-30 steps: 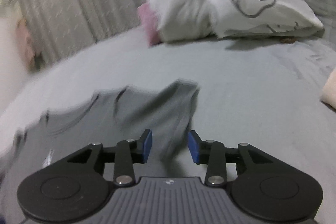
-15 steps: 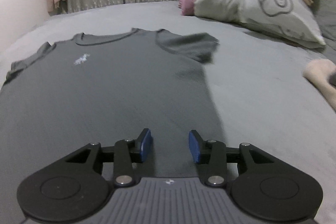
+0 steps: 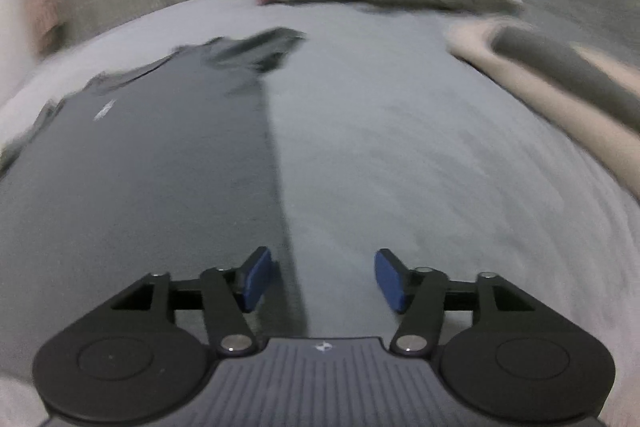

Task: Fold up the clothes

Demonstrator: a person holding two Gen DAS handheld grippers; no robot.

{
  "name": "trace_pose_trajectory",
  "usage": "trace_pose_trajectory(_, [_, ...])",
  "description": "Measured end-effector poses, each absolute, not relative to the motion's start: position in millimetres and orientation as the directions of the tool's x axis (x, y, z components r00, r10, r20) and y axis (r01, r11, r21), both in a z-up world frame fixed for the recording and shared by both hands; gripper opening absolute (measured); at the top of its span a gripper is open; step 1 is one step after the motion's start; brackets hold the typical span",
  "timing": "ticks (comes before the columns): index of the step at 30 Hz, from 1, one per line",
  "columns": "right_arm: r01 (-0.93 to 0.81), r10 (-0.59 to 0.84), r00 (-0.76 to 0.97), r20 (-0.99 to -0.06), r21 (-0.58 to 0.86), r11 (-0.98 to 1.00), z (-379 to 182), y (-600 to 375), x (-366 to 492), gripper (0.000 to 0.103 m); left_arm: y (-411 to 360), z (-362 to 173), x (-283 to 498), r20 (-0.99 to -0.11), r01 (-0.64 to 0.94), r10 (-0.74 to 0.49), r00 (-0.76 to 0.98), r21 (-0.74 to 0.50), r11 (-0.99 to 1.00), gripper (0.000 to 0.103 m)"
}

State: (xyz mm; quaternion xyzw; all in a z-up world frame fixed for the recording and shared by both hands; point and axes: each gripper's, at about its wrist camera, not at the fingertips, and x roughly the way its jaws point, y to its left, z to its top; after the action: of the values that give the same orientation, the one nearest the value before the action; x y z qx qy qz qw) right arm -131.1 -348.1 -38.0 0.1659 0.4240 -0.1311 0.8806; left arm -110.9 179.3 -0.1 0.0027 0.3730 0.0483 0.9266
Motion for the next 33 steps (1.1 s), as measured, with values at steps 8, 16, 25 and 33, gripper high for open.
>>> trace_pose_trajectory(8, [0.383,-0.091,0.573,-0.814,0.168,0.908,-10.0,-322.2,-126.9,0.096,111.2,4.3,-94.5,-0.757,-0.094,0.096,0.646,0.045,0.994,0.103])
trace_pose_trajectory(16, [0.241,-0.018,0.537,-0.844,0.133,0.961,-8.8,-255.8,-101.4,0.101,56.9,-21.5,-76.2,-0.856,-0.082,0.032,0.516,-0.013,0.997,0.103])
trace_pose_trajectory(25, [0.105,-0.028,0.59,-0.807,0.042,0.994,-5.4,-201.4,-84.8,0.101,40.9,-29.9,-69.4,-0.866,-0.116,-0.057,0.497,-0.132,0.984,0.103])
trace_pose_trajectory(33, [0.053,-0.041,0.601,-0.798,-0.011,0.999,-14.8,-178.9,-85.4,0.101,28.8,-32.9,-68.7,-0.866,-0.062,-0.041,0.499,-0.084,0.995,0.103])
